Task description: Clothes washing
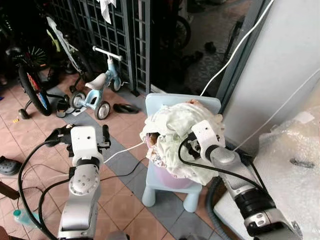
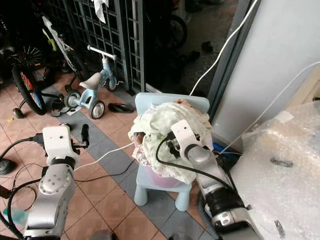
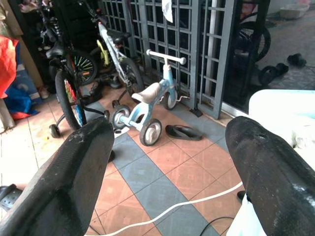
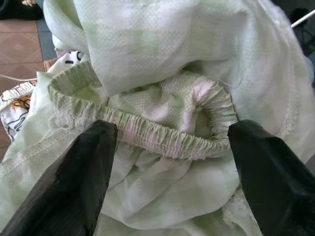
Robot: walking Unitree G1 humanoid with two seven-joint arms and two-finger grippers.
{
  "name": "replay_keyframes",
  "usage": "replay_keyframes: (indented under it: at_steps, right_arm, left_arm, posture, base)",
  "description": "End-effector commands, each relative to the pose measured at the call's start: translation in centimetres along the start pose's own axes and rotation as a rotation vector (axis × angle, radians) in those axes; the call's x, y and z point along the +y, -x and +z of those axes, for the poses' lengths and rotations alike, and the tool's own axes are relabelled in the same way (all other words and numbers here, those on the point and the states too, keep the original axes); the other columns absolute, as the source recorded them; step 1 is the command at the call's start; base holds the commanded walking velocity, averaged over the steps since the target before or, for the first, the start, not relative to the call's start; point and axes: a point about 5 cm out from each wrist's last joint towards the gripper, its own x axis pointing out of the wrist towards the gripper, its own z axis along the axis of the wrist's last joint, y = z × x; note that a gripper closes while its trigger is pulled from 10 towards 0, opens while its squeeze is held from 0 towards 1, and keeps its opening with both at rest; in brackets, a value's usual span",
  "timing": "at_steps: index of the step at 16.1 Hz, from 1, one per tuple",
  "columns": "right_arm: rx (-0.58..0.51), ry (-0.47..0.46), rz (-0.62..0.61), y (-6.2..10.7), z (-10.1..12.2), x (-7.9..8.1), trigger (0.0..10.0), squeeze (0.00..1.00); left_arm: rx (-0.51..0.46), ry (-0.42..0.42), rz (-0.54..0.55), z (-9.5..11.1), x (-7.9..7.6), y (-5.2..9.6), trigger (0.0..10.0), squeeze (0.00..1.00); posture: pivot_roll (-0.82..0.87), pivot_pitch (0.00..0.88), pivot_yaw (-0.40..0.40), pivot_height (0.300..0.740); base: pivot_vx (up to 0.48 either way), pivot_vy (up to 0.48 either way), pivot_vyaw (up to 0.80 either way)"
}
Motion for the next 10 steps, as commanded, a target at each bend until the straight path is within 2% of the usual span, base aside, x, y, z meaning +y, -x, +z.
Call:
replay_keyframes:
  at_steps: [1,2,4,10]
  right_arm:
    - [0.008,-0.014,0.001,-0.3,0.3,0.1,5.0,0.0]
    - [0.01,-0.024,0.002,-0.3,0.2,0.2,0.0,0.0]
    - [0.023,-0.061,0.012,-0.4,0.0,0.6,0.0,0.0]
    - [0.031,-0.047,0.021,-0.8,-0.1,1.3,0.0,0.0]
  left_arm:
    - [-0.004,-0.011,-0.004,0.3,0.1,0.1,10.0,0.0]
    - [-0.004,-0.01,-0.005,0.3,0.1,0.1,10.0,0.0]
    - [-0.001,-0.007,-0.003,0.3,0.0,0.1,10.0,0.0]
    - [0.002,-0.005,-0.001,0.3,0.0,0.2,10.0,0.0]
  posture:
    - [0.07,0.0,-0.015,0.74]
    - [0.07,0.0,-0.016,0.74]
    - [0.07,0.0,-0.017,0.74]
    - [0.07,0.001,-0.025,0.74]
  base:
    - [0.0,0.0,0.0]
    - [0.0,0.0,0.0]
    - [0.0,0.0,0.0]
    - [0.0,0.0,0.0]
